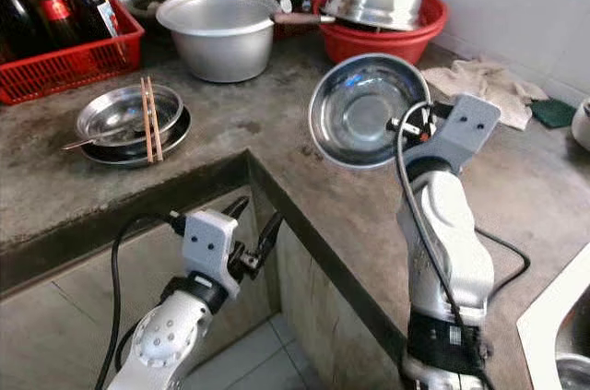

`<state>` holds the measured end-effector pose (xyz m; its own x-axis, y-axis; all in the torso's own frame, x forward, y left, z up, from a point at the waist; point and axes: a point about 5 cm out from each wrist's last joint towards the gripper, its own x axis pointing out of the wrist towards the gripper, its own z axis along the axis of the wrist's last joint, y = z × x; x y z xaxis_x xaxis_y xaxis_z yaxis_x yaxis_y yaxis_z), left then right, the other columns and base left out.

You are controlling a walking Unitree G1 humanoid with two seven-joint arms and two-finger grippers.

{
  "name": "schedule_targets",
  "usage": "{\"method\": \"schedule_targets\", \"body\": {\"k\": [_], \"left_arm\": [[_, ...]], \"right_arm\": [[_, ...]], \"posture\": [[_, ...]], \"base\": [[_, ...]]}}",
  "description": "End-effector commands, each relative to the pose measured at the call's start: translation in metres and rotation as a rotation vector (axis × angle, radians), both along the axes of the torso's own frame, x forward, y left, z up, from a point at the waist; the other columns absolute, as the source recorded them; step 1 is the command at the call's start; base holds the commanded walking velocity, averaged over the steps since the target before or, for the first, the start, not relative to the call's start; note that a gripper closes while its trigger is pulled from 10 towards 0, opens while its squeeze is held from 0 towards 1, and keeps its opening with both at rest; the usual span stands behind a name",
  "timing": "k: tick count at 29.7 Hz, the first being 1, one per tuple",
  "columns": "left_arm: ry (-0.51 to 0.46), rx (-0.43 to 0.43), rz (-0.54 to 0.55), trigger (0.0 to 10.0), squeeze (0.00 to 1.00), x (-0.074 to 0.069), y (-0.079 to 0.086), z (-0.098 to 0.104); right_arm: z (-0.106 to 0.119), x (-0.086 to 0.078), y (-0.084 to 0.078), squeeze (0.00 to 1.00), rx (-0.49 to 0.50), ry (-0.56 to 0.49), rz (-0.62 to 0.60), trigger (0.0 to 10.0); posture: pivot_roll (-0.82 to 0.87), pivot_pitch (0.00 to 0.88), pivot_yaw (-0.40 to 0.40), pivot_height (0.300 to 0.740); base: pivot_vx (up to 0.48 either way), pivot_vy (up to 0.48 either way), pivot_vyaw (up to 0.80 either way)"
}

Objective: Kitchen organization

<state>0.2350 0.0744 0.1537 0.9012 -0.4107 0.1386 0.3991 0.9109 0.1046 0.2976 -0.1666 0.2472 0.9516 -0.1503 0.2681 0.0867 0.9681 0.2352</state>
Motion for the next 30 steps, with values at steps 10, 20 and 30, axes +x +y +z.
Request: {"method": "schedule_targets", "body": {"k": [10,20,30], "left_arm": [[-0.037,-0.05,-0.052,10.0,0.0,-0.001,-0.006,0.013],[-0.029,-0.044,-0.051,10.0,0.0,-0.001,-0.005,0.011],[-0.024,-0.037,-0.079,10.0,0.0,-0.001,-0.008,0.01]], "right_arm": [[0.002,-0.029,0.015,0.0,-0.215,-0.098,-0.048,0.0],[-0.004,-0.031,0.016,0.0,-0.25,-0.089,-0.058,0.0],[-0.007,-0.033,0.015,0.0,-0.26,-0.08,-0.07,0.0]], "posture": [[0.19,0.081,-0.012,0.74],[0.19,0.08,-0.012,0.74],[0.18,0.08,-0.004,0.74]], "base": [[0.0,0.146,-0.3],[0.0,0.24,-0.78],[0.0,0.252,-0.78]]}}
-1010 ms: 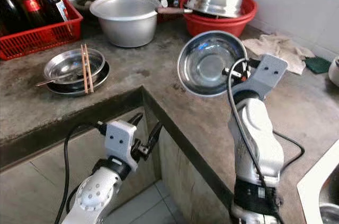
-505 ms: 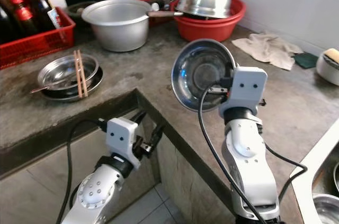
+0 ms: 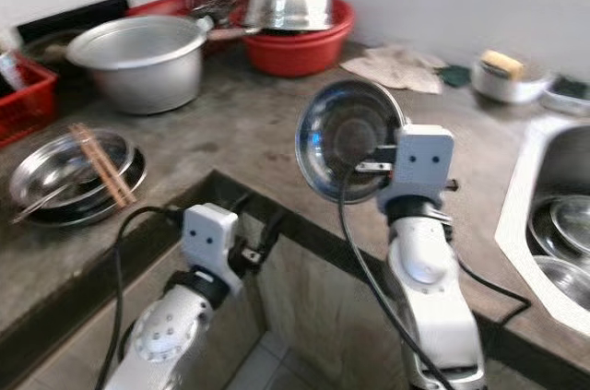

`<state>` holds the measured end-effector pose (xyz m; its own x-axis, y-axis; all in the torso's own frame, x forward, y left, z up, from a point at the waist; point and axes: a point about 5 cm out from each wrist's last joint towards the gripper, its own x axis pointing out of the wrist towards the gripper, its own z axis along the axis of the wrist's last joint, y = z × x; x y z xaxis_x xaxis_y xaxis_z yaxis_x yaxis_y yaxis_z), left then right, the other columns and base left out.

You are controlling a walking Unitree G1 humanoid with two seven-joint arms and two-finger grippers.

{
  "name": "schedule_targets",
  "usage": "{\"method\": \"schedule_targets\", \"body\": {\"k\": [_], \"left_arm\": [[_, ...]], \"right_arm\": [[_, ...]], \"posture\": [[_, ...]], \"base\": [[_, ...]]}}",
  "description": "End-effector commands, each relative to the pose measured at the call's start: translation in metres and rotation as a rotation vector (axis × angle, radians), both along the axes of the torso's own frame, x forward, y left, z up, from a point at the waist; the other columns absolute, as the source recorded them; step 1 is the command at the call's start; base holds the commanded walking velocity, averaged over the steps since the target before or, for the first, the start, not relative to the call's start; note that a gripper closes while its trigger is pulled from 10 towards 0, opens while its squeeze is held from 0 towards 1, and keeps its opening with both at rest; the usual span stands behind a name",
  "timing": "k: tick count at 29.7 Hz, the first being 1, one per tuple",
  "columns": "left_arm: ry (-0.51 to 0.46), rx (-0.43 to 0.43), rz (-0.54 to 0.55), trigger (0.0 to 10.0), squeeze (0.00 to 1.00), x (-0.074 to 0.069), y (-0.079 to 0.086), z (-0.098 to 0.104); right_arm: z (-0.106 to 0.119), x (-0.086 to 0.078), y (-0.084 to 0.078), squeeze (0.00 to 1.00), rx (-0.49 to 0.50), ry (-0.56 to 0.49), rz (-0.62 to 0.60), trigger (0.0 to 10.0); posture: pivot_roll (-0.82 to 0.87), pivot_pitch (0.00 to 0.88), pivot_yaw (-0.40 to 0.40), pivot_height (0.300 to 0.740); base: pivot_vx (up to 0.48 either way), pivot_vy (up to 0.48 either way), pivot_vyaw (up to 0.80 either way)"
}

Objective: Kitchen organization

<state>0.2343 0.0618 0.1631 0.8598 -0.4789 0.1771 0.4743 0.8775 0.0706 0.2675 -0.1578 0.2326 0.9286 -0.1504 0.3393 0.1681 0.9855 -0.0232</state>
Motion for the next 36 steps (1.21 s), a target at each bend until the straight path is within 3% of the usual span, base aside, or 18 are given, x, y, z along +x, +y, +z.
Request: {"method": "schedule_targets", "body": {"k": [1,10,12,16,27,28,29,36], "left_arm": [[-0.005,0.01,0.005,10.0,0.0,-0.0001,0.0041,0.0002],[-0.029,0.058,-0.015,10.0,0.0,-0.0017,0.0027,0.0002],[-0.032,-0.007,-0.029,10.0,0.0,-0.0029,0.0016,0.0001],[-0.017,-0.017,-0.002,10.0,0.0,-0.0002,0.0049,0.0005],[-0.026,0.038,0.012,10.0,0.0,0.0025,0.0061,-0.0004],[-0.024,0.037,0.013,10.0,0.0,0.0026,0.0062,-0.0006],[-0.023,0.04,0.013,10.0,0.0,0.0026,0.0061,-0.0007],[-0.034,0.063,0.01,10.0,0.0,0.0016,0.0059,-0.0017]], "right_arm": [[0.008,-0.0026,0.0062,0.0,0.005,-0.046,0.022,0.0],[0.0095,-0.0029,0.0062,0.0,-0.025,-0.059,0.008,0.0],[0.0092,-0.0023,0.0061,0.0,-0.019,-0.06,0.006,0.0],[0.0103,-0.0027,0.0069,0.0,-0.016,-0.063,0.009,0.0],[0.011,-0.0006,0.0113,0.0,-0.028,-0.07,0.033,0.0],[0.0111,0.0,0.012,0.0,-0.032,-0.068,0.034,7.9],[0.011,0.0009,0.0125,0.0,-0.034,-0.064,0.034,10.0],[0.0092,0.0029,0.0117,0.0,-0.033,-0.049,0.023,10.0]], "posture": [[0.18,0.08,-0.004,0.74],[0.18,0.077,-0.007,0.74],[0.18,0.075,-0.005,0.74],[0.18,0.073,-0.004,0.74],[0.18,0.063,-0.004,0.74],[0.18,0.062,-0.006,0.74],[0.18,0.06,-0.006,0.74],[0.18,0.061,-0.001,0.74]], "base": [[0.0,0.0,-0.78],[0.0,-0.103,-0.78],[0.0,-0.463,-0.77],[0.0,-0.116,-0.77],[0.0,0.0,-0.63],[0.0,0.0,0.0],[0.0,0.0,0.0],[0.0,-0.22,0.0]]}}
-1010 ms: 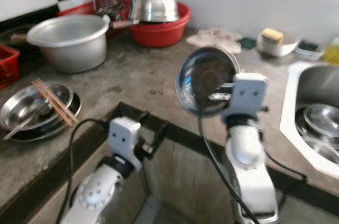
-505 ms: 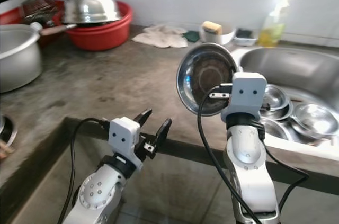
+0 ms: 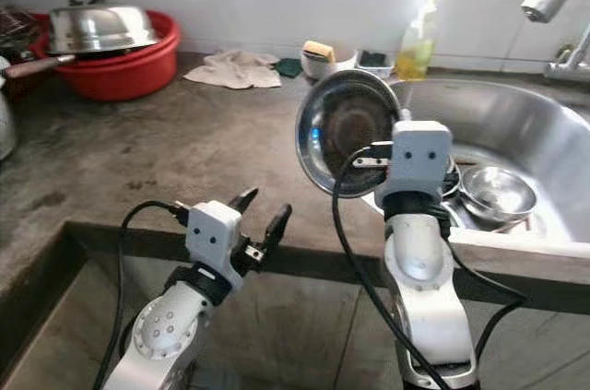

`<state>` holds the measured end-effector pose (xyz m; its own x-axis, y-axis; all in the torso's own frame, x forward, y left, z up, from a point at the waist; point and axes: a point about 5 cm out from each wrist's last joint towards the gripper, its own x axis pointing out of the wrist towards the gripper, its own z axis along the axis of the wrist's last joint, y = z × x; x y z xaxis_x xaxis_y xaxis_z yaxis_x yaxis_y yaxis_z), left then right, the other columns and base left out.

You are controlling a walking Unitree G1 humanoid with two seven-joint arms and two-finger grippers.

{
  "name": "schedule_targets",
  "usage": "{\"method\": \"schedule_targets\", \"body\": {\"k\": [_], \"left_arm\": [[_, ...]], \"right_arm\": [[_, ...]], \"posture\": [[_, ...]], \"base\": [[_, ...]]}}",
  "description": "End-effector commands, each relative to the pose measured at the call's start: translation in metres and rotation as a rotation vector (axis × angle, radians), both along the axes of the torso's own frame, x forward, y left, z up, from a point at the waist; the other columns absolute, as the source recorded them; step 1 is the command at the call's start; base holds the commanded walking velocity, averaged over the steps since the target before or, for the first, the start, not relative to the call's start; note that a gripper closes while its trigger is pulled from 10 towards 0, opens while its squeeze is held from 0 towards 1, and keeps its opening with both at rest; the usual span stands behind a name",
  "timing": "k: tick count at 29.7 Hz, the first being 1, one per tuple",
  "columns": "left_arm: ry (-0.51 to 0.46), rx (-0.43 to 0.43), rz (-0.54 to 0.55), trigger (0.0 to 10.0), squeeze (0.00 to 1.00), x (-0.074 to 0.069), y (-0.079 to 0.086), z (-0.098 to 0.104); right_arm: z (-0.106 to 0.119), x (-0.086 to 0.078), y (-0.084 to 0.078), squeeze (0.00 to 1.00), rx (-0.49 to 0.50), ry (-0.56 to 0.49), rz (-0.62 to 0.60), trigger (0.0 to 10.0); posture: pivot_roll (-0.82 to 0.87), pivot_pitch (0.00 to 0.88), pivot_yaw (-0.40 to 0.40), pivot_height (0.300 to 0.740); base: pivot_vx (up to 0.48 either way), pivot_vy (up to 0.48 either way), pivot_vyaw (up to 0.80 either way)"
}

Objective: Kitchen organization

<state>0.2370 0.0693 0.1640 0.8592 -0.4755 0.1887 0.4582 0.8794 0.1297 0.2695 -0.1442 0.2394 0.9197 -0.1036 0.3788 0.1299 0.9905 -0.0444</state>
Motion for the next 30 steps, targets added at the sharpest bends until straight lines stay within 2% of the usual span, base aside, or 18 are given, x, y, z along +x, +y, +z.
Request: {"method": "schedule_targets", "body": {"k": [1,22,30], "left_arm": [[0.006,0.018,-0.005,10.0,0.0,-0.001,-0.002,-0.003],[0.0,0.028,-0.005,10.0,0.0,0.0,-0.003,-0.002],[0.003,0.007,0.005,10.0,0.0,0.002,-0.003,-0.001]], "right_arm": [[0.003,0.001,-0.002,0.0,-0.007,-0.01,-0.019,10.0],[0.019,0.007,-0.008,0.0,-0.014,-0.058,-0.038,10.0],[0.026,0.021,-0.012,0.0,-0.045,-0.032,0.002,10.0]], "posture": [[0.18,0.061,-0.005,0.74],[0.18,0.077,-0.004,0.74],[0.18,0.079,-0.005,0.74]], "base": [[0.0,-0.469,0.0],[0.0,-0.474,0.0],[0.337,-0.335,0.0]]}}
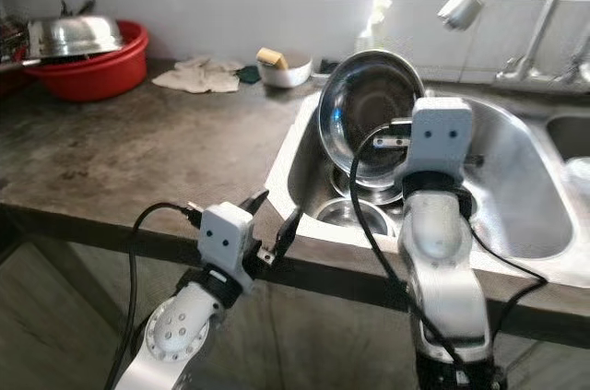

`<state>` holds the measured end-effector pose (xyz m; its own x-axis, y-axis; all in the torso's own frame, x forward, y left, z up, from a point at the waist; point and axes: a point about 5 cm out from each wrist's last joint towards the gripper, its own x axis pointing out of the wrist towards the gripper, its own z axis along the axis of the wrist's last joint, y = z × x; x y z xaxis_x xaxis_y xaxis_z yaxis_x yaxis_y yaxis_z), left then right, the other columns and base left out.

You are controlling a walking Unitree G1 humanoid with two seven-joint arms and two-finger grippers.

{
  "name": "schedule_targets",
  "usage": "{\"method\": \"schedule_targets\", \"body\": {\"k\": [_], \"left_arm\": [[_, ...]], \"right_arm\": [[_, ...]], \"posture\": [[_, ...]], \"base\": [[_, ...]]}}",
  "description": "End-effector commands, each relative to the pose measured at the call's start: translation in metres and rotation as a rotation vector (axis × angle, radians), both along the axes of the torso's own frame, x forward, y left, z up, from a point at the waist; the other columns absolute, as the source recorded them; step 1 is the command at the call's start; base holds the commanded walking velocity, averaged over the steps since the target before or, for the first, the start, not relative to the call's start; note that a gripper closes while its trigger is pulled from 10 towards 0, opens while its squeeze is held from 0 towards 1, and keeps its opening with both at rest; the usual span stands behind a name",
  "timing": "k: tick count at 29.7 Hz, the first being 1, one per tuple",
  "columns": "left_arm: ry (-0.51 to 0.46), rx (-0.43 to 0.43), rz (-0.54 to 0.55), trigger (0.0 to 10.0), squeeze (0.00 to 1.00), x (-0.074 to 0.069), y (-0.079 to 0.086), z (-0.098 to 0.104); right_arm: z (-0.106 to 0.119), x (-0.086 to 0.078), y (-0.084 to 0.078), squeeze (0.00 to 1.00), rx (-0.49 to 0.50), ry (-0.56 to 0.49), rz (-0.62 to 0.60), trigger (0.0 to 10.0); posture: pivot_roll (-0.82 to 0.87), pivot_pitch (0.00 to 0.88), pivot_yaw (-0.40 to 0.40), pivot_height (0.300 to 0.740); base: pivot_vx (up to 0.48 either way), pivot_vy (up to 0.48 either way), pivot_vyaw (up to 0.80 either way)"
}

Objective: Kitchen organization

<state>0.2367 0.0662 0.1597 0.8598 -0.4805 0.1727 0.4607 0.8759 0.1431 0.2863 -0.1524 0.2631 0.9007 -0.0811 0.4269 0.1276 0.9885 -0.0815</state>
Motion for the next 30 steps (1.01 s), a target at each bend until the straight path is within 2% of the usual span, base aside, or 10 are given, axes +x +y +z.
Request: {"method": "schedule_targets", "body": {"k": [1,6,10,11,16,20,23,26,30], "left_arm": [[0.003,-0.02,0.011,10.0,0.0,0.003,0.0,0.004],[0.014,-0.03,0.035,10.0,0.0,0.004,0.004,0.002],[0.016,-0.029,0.033,10.0,0.0,0.003,0.004,0.002],[0.02,-0.031,0.031,10.0,0.0,0.002,0.004,0.002],[0.021,-0.032,0.029,10.0,0.0,0.001,0.003,0.002],[0.027,-0.03,0.029,10.0,0.0,-0.002,0.003,0.002],[0.028,-0.03,0.027,10.0,0.0,-0.004,0.003,0.002],[0.035,-0.031,0.027,10.0,0.0,-0.007,0.002,0.002],[0.044,-0.032,0.033,10.0,0.0,-0.013,0.003,0.001]], "right_arm": [[0.003,0.007,-0.005,0.0,-0.002,0.029,-0.004,10.0],[0.004,0.027,-0.023,0.0,-0.022,0.118,-0.053,10.0],[0.006,0.036,-0.028,0.0,0.004,0.14,-0.05,10.0],[0.003,0.043,-0.03,0.0,0.006,0.186,-0.042,10.0],[-0.001,0.055,-0.029,0.0,0.029,0.251,0.005,10.0],[-0.017,0.076,-0.027,0.0,0.025,0.394,0.056,10.0],[-0.019,0.079,-0.028,0.0,0.029,0.417,0.068,10.0],[-0.033,0.093,-0.029,0.0,0.065,0.532,0.094,10.0],[-0.054,0.103,-0.023,0.0,0.099,0.656,0.163,10.0]], "posture": [[0.18,0.079,-0.005,0.74],[0.18,0.083,-0.006,0.74],[0.18,0.091,-0.012,0.74],[0.18,0.094,-0.009,0.74],[0.18,0.106,-0.009,0.74],[0.19,0.121,-0.012,0.74],[0.2,0.133,-0.018,0.74],[0.21,0.146,-0.021,0.74],[0.22,0.163,-0.036,0.74]], "base": [[0.371,-0.3,0.0],[0.0,0.0,0.0],[0.0,0.0,0.0],[0.0,0.0,0.0],[0.0,0.0,0.0],[0.0,0.0,0.0],[0.0,0.0,0.0],[0.0,0.0,0.0],[0.0,0.0,0.0]]}}
